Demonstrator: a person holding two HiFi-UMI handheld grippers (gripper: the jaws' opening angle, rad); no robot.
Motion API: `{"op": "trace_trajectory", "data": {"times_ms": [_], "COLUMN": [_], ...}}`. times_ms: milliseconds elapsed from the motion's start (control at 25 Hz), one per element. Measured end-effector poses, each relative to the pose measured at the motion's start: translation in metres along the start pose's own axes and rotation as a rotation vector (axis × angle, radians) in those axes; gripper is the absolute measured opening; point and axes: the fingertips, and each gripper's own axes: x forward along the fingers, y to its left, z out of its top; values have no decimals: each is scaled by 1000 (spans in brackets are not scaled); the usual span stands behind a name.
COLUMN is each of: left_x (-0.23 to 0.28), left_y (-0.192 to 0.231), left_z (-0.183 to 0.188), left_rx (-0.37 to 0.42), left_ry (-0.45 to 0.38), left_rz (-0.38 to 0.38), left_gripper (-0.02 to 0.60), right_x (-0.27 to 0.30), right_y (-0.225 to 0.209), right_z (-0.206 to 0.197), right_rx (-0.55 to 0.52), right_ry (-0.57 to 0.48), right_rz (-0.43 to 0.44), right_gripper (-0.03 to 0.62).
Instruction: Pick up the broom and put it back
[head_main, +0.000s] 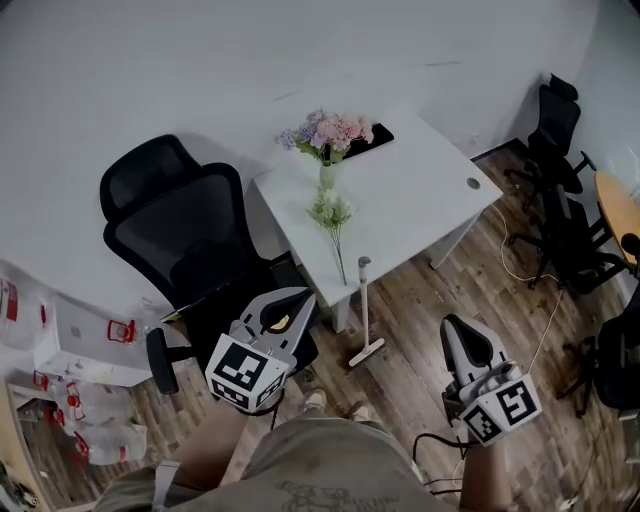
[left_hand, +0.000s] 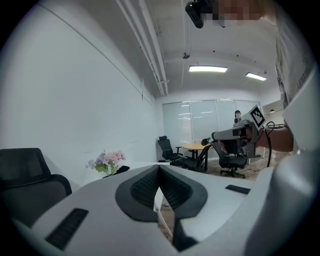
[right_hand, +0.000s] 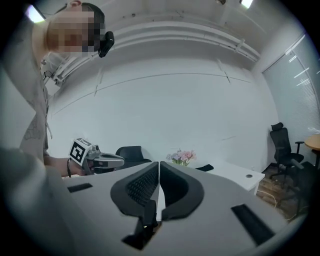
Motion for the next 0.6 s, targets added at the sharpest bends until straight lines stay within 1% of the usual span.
{"op": "trace_trajectory", "data": {"times_ms": [120, 280, 400, 600], "left_x": [-2, -1, -1, -2], "left_y": [-7, -17, -20, -21], "left_z": [4, 12, 14, 11], "left_rx": [-5, 15, 15, 16], "left_ry": [-12, -27, -34, -25], "left_rz": [-12, -41, -53, -69], "left_gripper": [17, 17, 17, 17], "right_x": [-8, -16, -20, -21], "right_y": [4, 7, 3, -1], "right_z": [-3, -1, -2, -3], "right_rx": [11, 9, 8, 7], "right_ry": [-2, -12, -5, 4], "right_rz": [-14, -32, -64, -97], "right_gripper": [35, 35, 35, 35]}}
